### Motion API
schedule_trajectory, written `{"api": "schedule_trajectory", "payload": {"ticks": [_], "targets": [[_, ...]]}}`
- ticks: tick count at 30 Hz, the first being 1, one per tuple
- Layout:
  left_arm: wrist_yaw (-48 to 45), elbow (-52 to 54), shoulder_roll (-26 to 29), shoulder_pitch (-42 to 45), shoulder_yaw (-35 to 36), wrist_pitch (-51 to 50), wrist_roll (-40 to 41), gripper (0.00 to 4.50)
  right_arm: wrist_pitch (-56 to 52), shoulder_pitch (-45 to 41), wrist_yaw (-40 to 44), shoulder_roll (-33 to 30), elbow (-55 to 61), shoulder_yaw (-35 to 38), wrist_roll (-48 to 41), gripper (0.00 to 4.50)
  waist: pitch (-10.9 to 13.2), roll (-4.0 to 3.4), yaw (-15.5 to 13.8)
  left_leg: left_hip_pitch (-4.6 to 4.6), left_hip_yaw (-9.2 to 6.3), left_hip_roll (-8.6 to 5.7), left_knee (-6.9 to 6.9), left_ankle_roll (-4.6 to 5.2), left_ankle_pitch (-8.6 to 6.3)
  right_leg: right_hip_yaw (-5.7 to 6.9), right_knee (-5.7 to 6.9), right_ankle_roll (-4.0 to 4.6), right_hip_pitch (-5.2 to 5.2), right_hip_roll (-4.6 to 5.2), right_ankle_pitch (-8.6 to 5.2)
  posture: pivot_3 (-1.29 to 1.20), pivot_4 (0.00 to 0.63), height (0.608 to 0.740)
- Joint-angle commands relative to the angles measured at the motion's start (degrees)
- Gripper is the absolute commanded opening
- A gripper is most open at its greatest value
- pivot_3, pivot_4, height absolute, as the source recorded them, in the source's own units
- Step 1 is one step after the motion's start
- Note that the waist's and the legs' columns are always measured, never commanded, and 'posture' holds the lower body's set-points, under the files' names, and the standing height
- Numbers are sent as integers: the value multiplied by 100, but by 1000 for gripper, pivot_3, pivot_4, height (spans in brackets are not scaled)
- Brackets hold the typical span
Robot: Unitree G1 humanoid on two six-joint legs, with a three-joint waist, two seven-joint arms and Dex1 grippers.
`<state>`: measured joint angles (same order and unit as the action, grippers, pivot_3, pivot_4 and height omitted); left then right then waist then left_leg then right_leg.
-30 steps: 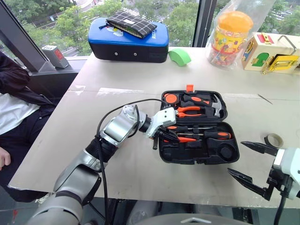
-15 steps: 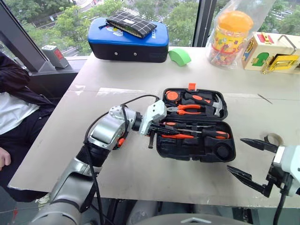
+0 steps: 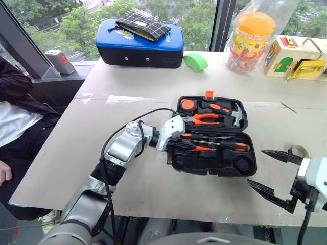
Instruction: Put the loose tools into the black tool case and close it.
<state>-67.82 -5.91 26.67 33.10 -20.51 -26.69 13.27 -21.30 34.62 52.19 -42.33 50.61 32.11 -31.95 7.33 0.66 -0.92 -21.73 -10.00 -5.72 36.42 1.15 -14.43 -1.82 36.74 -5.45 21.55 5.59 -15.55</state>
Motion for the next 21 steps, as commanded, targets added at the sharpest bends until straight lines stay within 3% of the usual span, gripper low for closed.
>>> {"api": "schedule_trajectory", "payload": {"ticks": [1, 9, 13, 21], "targets": [[81, -119, -37, 66, 136, -205, 57, 25, 38, 37, -12, 11, 70, 57, -26, 4500, 0, 0, 5, 0, 0, 0, 0, 0, 0, 0, 0, 0, 0, 0, 0, 0, 150, 740], [94, -47, -124, 33, 267, -255, 205, 25, 42, 6, -82, 24, 94, -27, 11, 4500, 0, 0, 6, 0, 0, 0, 0, -1, 1, 0, 0, 0, 0, -1, 0, 0, 150, 740], [-201, 476, -227, 8, 721, -951, 1144, 25, 53, 14, -72, 27, 80, -31, 10, 4500, 1, 2, 9, -3, 0, 0, 0, -1, 1, 0, 0, 0, 1, 0, 0, 0, 150, 740], [-83, 480, 12, -92, 192, -767, 586, 25, 53, -57, -57, -1, 35, -67, -3, 4500, 0, -1, -1, 0, 0, 0, -1, -2, 1, 0, 0, 0, 0, 0, 0, 0, 150, 740]]}}
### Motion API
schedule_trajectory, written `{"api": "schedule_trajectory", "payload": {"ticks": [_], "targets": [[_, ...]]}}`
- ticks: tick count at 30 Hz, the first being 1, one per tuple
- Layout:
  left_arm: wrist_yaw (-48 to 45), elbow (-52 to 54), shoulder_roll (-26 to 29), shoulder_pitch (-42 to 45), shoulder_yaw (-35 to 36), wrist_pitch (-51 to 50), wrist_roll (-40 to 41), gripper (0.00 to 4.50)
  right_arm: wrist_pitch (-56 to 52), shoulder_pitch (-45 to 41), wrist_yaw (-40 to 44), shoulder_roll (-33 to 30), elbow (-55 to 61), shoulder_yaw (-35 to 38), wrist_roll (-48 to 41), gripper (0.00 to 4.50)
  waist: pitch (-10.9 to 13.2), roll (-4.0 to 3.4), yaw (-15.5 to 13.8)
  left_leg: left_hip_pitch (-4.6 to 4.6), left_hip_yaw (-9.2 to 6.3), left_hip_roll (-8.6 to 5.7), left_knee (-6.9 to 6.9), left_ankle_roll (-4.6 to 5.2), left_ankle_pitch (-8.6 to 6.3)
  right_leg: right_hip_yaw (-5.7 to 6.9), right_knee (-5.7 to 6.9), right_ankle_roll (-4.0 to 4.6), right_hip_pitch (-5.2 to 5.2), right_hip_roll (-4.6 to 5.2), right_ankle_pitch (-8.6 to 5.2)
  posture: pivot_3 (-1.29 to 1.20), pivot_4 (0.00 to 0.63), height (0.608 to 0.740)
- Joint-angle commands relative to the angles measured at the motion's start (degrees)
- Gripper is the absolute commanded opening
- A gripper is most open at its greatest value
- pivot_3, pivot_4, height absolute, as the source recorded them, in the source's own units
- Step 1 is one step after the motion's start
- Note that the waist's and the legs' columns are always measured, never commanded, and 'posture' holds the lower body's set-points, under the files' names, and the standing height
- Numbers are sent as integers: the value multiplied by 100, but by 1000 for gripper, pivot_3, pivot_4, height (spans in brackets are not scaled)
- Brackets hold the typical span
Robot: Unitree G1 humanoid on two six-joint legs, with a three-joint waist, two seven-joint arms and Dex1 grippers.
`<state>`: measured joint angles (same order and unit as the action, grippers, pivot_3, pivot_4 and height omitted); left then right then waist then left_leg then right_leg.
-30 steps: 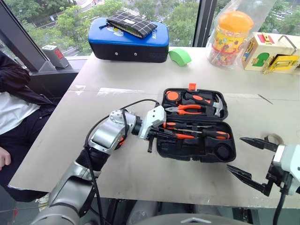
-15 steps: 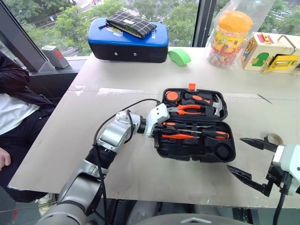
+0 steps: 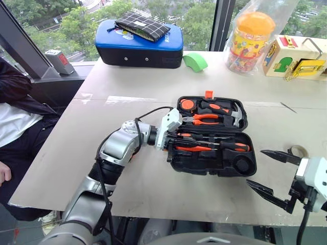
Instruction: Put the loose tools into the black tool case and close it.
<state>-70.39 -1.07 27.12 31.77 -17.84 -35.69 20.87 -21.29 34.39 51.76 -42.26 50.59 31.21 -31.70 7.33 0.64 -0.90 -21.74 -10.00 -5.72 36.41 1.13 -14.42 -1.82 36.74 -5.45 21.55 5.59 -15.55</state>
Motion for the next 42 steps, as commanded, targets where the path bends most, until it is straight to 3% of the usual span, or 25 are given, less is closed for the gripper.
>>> {"api": "schedule_trajectory", "payload": {"ticks": [1, 15, 17, 20, 24, 31, 37, 42], "targets": [[275, -83, -79, 60, -93, 172, -253, 25, 54, -27, -8, -5, 39, 29, -30, 4500, 1, 1, -7, 0, 0, 0, 0, 0, 0, 0, 0, 0, 0, 0, 0, 0, 150, 740], [680, -758, -345, 56, -88, 661, -633, 25, 145, 51, 7, 53, 28, 5, 39, 4500, -2, -2, 2, 4, 0, 0, 0, 1, -1, 0, 1, 0, 0, 0, 0, 0, 150, 740], [230, -297, -373, -42, 193, 267, 117, 25, 148, 58, 5, 61, 36, 6, 42, 4500, -2, -2, 8, 4, 1, 0, 0, 1, -1, 0, 2, 0, 0, 0, 0, 0, 150, 740], [-113, 35, -161, -144, 177, -32, 391, 25, 153, 64, 17, 66, 37, 7, 49, 4500, -1, -1, 15, 1, 0, 2, -1, 1, 0, -1, 1, 0, 2, 0, -1, 0, 150, 740], [-62, -73, -20, -175, -44, 153, 61, 25, 155, 46, 19, 72, 33, -1, 53, 4500, -1, -1, -1, 0, -1, 1, -2, -1, 1, 0, 0, 0, 1, 0, 0, 0, 150, 740], [531, -603, -271, 4, -113, 304, -414, 25, 144, 39, 21, 79, 38, 12, 60, 4500, -3, -1, -18, 3, -1, -4, 0, 2, -1, 1, -1, 0, 0, 5, 0, 0, 150, 740], [719, -723, -342, 58, -87, -86, -374, 25, 155, 92, 22, 99, 56, 41, 66, 4500, -5, -5, 8, 4, -1, 0, -1, 1, -1, 1, 1, 0, 0, 1, 0, 0, 150, 740], [794, -748, -219, -39, -339, 227, -711, 25, 159, 106, 16, 112, 61, 15, 77, 4500, -12, -6, 8, 6, 1, 0, -1, 1, -1, -1, 1, -1, 0, 1, 0, 0, 150, 740]]}}
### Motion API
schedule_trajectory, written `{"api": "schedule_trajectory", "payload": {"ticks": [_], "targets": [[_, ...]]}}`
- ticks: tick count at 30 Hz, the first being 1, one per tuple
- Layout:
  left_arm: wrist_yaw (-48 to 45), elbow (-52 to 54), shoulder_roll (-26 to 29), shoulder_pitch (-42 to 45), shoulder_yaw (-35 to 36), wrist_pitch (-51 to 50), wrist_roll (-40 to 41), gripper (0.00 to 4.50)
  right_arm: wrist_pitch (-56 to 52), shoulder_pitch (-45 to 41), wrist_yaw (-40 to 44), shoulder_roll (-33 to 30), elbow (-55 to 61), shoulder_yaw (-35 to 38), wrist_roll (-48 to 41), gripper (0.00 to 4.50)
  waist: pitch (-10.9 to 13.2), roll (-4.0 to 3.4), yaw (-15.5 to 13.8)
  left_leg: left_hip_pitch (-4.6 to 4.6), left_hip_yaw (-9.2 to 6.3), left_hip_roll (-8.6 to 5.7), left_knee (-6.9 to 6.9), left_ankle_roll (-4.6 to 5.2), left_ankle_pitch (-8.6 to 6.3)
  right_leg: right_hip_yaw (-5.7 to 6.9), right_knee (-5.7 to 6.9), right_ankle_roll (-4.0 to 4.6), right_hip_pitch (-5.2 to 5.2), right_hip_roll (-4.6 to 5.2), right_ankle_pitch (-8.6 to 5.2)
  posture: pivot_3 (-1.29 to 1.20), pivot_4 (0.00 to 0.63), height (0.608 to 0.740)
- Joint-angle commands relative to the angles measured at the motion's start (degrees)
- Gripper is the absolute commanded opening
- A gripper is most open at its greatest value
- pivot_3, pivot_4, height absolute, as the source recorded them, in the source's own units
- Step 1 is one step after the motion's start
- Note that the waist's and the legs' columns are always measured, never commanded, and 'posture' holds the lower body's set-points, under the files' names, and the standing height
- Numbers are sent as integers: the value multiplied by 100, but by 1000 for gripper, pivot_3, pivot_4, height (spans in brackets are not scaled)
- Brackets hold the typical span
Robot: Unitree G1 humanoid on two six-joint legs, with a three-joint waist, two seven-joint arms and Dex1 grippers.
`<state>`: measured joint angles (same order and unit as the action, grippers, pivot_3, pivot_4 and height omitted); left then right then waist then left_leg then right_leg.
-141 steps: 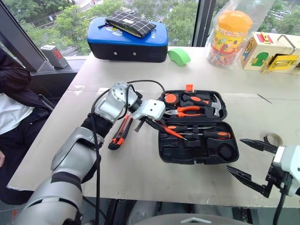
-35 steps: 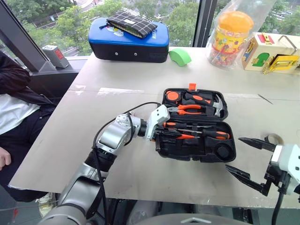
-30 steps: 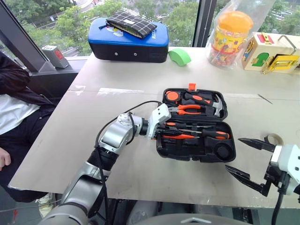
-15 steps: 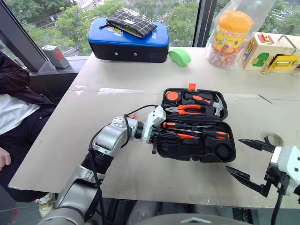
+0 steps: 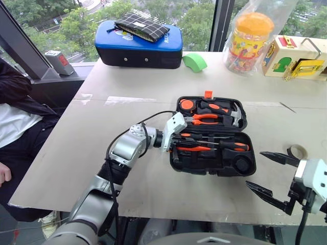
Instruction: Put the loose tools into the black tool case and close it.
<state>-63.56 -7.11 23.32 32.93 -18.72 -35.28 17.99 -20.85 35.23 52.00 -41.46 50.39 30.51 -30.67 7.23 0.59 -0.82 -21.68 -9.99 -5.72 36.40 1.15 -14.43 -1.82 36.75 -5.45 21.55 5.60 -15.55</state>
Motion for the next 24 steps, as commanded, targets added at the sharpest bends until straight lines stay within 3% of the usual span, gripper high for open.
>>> {"api": "schedule_trajectory", "payload": {"ticks": [1, 10, 16, 19, 24], "targets": [[131, -156, 184, -191, -326, 313, -523, 25, 112, 22, -8, 33, 81, 82, -27, 4500, -9, -1, 0, 0, 0, 0, 0, 0, 0, 0, 0, 0, 0, 0, 0, 0, 150, 740], [417, -466, 79, -442, -538, 1271, -1004, 25, 95, 21, -11, 30, 91, 61, -33, 4500, -71, -1, -7, 3, 4, 0, -1, 2, -1, -5, -1, 0, -1, 2, 0, 0, 150, 740], [215, 26, -439, -450, 618, 497, 495, 25, 80, 35, -21, 30, 117, 79, -51, 4500, -70, -7, -8, 0, 4, -2, 0, 2, -2, -6, 0, -1, -1, 4, 0, 0, 150, 740], [45, 312, -319, -386, 786, -126, 921, 25, 79, 30, -23, 26, 113, 76, -57, 4500, -62, -6, 5, -5, 0, 0, 0, 2, -1, -2, 1, -1, 4, -1, -1, 0, 150, 740], [-444, 579, 317, -443, 241, -171, 555, 25, 72, -26, -28, 13, 98, 16, -66, 4500, -56, -1, 1, -5, 1, 0, -2, 0, -1, -3, -2, 0, 3, -2, -1, 0, 150, 740]]}}
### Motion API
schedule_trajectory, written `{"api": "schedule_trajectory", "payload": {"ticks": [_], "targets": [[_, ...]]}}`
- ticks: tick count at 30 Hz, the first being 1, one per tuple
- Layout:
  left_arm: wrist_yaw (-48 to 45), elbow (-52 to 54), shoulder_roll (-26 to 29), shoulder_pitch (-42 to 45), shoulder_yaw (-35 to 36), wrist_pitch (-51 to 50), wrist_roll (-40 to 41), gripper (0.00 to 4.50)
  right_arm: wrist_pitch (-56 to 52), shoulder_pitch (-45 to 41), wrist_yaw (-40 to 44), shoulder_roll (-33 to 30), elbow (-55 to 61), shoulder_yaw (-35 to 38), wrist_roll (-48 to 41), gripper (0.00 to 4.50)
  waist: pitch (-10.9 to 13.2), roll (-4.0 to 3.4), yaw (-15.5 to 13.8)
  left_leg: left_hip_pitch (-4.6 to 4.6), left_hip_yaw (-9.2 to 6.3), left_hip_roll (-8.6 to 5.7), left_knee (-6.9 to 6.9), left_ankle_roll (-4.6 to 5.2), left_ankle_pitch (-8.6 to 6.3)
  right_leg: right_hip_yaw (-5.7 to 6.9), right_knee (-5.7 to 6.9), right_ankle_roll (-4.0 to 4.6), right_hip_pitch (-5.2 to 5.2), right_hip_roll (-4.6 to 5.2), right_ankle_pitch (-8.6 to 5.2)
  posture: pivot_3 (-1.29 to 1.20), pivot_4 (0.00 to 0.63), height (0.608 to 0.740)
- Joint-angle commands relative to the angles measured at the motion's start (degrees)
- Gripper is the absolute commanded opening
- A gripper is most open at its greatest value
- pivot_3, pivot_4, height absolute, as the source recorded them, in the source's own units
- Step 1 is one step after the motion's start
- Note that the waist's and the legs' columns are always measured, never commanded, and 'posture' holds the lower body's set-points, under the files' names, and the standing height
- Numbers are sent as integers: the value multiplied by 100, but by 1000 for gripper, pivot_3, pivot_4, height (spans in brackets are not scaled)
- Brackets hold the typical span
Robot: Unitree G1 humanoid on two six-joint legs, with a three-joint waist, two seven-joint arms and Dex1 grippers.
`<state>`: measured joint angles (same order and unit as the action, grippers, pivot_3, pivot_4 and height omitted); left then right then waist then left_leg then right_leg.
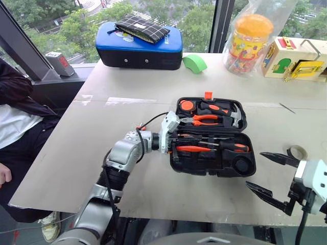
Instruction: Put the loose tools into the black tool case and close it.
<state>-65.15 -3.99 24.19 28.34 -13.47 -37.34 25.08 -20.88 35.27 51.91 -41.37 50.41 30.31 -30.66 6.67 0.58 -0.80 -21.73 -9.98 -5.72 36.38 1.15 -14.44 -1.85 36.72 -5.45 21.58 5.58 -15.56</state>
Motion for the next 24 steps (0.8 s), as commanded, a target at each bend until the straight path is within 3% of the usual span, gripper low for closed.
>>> {"api": "schedule_trajectory", "payload": {"ticks": [1, 5, 8, 24], "targets": [[-292, 229, 301, 12, -364, 87, -249, 25, 73, -39, -20, 5, 95, 28, -70, 4500, 1, -1, -6, 0, 1, 0, 0, 0, 0, -1, -1, 0, -1, 0, 0, 0, 150, 740], [-245, 17, 400, 22, -533, 262, -520, 25, 69, -53, -27, 16, 101, 0, -67, 4500, 5, 3, -34, -1, 1, -3, 0, 2, -1, -1, -1, 1, -1, 4, 0, 0, 150, 740], [116, -347, 151, 141, -433, 292, -636, 25, 74, -40, -40, 33, 110, -17, -54, 4500, 4, 2, -40, 1, 1, -3, 0, 2, -1, -1, -2, 0, -1, 6, 0, 0, 150, 740], [1139, -700, -487, 570, 332, -2274, 96, 25, 98, 88, -20, 47, 141, 57, -70, 4500, 2, 6, -162, 2, 1, -10, 11, 2, -1, 1, 0, -2, -5, 8, 1, 0, 150, 740]]}}
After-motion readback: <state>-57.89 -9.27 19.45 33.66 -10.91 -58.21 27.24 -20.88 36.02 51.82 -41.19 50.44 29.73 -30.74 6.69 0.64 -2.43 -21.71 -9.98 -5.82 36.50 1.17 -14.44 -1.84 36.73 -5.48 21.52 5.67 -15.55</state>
